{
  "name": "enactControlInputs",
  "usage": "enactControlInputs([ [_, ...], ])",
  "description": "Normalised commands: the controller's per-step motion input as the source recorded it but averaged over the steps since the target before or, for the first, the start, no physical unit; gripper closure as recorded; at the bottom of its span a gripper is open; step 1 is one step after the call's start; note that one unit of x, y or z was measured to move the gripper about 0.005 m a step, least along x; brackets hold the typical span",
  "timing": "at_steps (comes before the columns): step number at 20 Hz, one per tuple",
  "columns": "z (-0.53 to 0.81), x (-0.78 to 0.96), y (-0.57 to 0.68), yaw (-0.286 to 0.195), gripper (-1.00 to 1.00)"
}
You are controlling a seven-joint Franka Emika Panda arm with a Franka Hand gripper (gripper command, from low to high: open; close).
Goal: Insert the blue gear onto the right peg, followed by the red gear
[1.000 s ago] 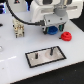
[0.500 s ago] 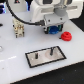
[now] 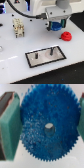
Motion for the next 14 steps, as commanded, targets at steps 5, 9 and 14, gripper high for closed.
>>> enactControlInputs([
  [5,0.51,0.73,-0.13,0.000,1.00],
  [9,0.47,0.77,-0.20,0.000,1.00],
  [14,0.37,0.80,-0.28,0.000,1.00],
])
